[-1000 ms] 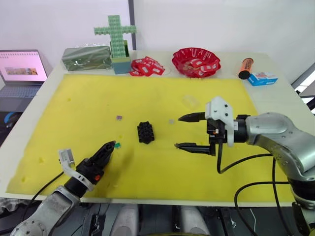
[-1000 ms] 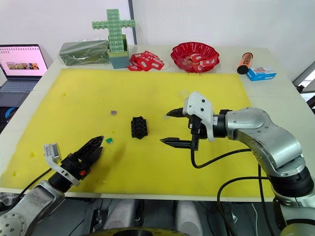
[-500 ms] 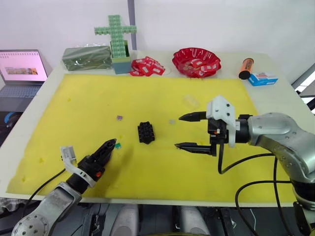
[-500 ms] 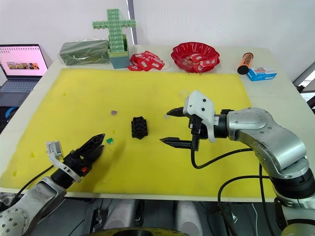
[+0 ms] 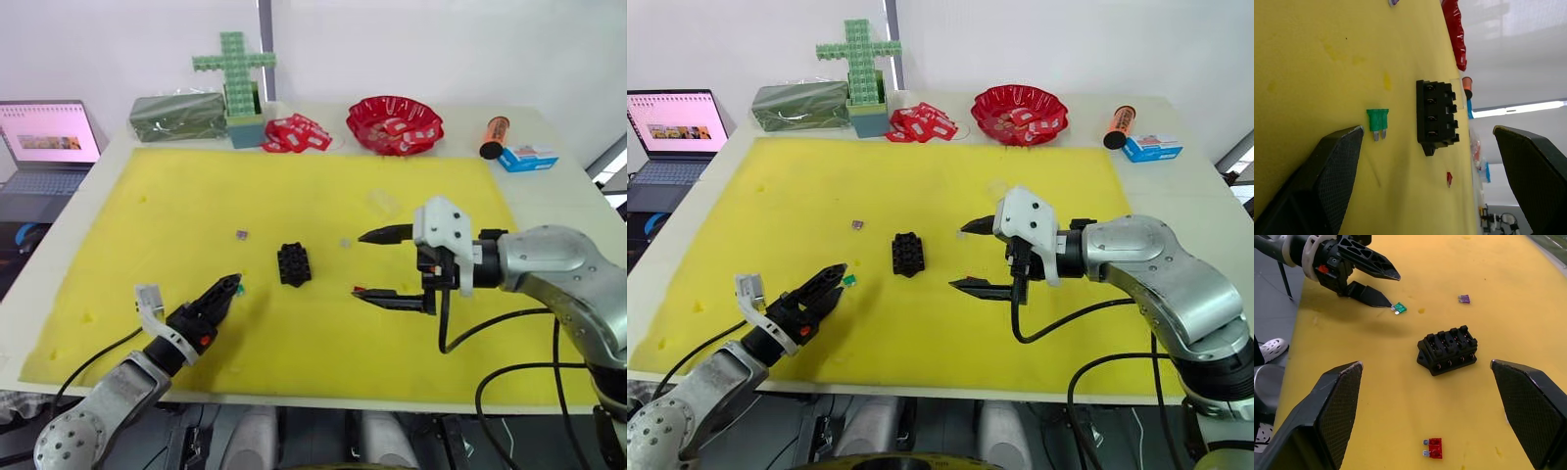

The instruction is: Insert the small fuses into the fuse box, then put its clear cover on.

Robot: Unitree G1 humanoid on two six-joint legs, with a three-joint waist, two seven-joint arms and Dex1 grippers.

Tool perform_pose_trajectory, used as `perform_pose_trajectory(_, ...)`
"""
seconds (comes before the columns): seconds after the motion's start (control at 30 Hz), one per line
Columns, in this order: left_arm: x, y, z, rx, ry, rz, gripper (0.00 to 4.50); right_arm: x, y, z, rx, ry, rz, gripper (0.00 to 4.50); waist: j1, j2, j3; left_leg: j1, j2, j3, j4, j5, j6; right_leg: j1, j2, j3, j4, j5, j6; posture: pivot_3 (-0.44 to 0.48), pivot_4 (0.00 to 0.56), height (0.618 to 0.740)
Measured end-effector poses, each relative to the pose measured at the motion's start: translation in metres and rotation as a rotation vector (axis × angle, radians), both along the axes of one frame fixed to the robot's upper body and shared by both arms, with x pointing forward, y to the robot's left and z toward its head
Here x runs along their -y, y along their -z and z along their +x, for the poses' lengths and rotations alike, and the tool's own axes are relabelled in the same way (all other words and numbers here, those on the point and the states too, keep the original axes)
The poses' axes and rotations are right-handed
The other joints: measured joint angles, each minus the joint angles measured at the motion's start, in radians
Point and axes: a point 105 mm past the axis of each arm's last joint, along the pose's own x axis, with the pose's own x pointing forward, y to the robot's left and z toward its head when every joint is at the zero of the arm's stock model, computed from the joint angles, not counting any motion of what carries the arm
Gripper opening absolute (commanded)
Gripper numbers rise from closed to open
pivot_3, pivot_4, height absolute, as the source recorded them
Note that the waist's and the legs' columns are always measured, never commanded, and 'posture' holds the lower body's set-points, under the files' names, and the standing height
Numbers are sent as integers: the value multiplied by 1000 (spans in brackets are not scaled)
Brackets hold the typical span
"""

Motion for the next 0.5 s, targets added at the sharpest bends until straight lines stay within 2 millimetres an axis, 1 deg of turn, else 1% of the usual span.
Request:
perform_pose_trajectory(0.2,3,0,5,-2,16,-2,4469,-2,-1,-1,10,-12,8,4500,5,2,0,0,-1,0,0,0,0,-1,-1,0,-1,0,0,0,150,740)
perform_pose_trajectory(0.33,6,1,9,-2,25,-13,4469,-3,-2,-2,19,-23,12,4500,20,3,-1,0,-1,0,0,0,0,-2,-2,0,-2,0,0,0,150,740)
perform_pose_trajectory(0.5,7,4,8,-10,42,-15,4469,-4,-3,-2,26,-28,19,4500,22,5,-1,0,-1,0,0,0,0,-3,-3,0,-2,0,0,0,150,740)
